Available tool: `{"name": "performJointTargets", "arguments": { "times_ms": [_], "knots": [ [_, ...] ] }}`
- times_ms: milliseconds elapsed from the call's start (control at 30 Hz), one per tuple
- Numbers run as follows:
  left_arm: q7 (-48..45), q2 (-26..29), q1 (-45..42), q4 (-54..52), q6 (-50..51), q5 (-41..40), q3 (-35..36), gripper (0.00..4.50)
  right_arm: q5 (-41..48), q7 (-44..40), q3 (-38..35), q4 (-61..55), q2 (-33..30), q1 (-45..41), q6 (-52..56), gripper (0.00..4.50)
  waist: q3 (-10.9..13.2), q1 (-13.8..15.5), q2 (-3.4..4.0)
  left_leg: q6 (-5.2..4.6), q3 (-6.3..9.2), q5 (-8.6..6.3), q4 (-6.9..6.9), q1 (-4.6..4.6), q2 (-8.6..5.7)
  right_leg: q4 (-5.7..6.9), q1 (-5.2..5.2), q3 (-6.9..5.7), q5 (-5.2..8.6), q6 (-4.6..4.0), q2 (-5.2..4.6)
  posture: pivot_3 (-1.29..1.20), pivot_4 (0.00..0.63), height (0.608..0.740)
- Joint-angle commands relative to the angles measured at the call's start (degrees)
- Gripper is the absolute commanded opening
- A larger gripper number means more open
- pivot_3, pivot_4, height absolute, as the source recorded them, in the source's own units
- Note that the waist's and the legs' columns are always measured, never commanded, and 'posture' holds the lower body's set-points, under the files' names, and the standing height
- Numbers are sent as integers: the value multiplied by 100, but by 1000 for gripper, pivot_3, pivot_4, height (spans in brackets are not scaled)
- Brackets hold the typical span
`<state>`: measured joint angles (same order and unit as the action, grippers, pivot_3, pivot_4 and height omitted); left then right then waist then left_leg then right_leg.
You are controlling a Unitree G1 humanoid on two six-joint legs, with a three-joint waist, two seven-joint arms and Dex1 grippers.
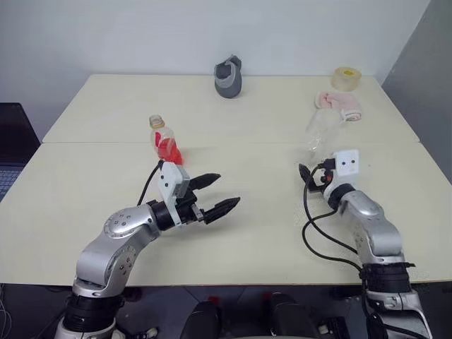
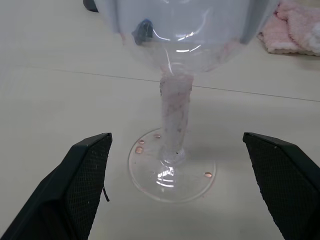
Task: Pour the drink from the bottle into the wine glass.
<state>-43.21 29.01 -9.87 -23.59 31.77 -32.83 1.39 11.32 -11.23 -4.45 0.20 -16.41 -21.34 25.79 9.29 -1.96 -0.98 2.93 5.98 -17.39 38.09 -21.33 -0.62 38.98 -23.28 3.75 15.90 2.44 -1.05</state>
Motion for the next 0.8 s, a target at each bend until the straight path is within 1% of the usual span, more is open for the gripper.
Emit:
{"name": "performJointTargets", "arguments": {
  "times_ms": [33, 233, 433, 533, 700, 800],
  "knots": [
    [-4, -53, -34, -92, -154, 28, -69, 4482, -77, -40, -65, 322, 38, -296, -368, 4500, 0, -2, 0, 0, 0, 0, 0, 0, 0, 0, 0, 0, 0, 0, 0, 0, 150, 740],
    [65, -50, 22, -152, -177, 44, -61, 4482, -88, -94, -147, 840, 97, -596, -606, 4500, 0, -4, 0, 0, -2, 0, 0, 0, 3, 0, 0, 2, 0, 0, 0, 0, 150, 740],
    [105, -28, 70, -187, -200, 43, -52, 4482, -113, -162, -130, 1156, 143, -722, -830, 4500, 0, -6, 0, -1, -1, -1, 0, 0, 2, 0, 0, 2, 0, 0, 0, 0, 150, 740],
    [96, -8, 88, -189, -234, 54, -56, 4500, -166, -156, -110, 1266, 147, -769, -995, 3896, 1, -8, 1, -1, -2, -1, -1, 1, 3, 0, 0, 2, 0, -1, 0, 0, 150, 740],
    [44, 39, 53, -115, -289, 75, -43, 4500, -181, -146, -112, 1332, 139, -812, -1099, 2130, 1, -9, 1, -1, -2, -1, -1, 1, 3, 0, 0, 1, 0, 0, 0, 0, 150, 740],
    [39, 41, 41, -89, -314, 84, -48, 4500, -184, -162, -110, 1309, 133, -779, -1114, 976, 1, -8, 1, -1, -1, -1, -1, 1, 3, 0, 0, 2, 0, 0, 0, 0, 150, 740]
  ]
}}
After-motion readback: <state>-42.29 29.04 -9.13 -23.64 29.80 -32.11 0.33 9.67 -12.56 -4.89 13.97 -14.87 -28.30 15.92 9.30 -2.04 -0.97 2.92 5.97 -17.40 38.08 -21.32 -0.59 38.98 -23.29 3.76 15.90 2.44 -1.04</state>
